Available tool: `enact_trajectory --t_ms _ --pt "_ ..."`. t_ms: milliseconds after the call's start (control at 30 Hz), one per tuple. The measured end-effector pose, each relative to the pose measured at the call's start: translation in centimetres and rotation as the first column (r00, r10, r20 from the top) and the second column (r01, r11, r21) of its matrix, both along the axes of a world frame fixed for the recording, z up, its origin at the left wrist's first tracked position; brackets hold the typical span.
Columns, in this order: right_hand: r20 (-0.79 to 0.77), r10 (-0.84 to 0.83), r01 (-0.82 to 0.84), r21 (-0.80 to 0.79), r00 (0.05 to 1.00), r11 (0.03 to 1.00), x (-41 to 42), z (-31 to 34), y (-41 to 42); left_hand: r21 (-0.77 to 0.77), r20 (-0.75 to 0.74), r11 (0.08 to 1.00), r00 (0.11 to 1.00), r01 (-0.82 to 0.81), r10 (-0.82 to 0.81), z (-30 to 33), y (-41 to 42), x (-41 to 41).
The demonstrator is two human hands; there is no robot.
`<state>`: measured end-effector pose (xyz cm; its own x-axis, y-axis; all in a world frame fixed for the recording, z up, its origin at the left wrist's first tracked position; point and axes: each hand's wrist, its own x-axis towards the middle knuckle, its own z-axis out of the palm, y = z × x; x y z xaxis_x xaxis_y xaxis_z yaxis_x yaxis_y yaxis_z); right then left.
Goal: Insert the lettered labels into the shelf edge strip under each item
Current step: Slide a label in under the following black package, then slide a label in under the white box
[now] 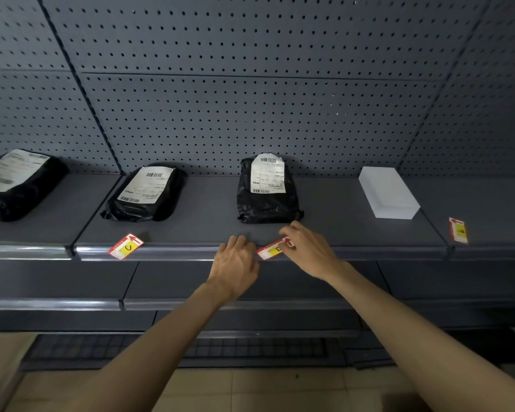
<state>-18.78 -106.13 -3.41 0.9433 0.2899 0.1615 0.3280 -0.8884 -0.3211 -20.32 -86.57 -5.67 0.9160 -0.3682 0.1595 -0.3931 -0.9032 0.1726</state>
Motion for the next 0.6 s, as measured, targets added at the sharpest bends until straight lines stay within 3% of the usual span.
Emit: enact_trajectory --t_ms 300,600 --pt "0.159 -0.079 0.097 -0.108 0.984 0.989 -1.9 2.2 -6.3 -0.039 0.035 0.998 0.998 0.049 -0.048 4.4 -4.3 2.4" --pt "0.220 -0.238 0.278 -0.169 0.946 0.946 -2.4 3.9 -20.5 -0.001 0.080 0.995 0.992 0.102 -0.101 7.1 -18.3 4.3"
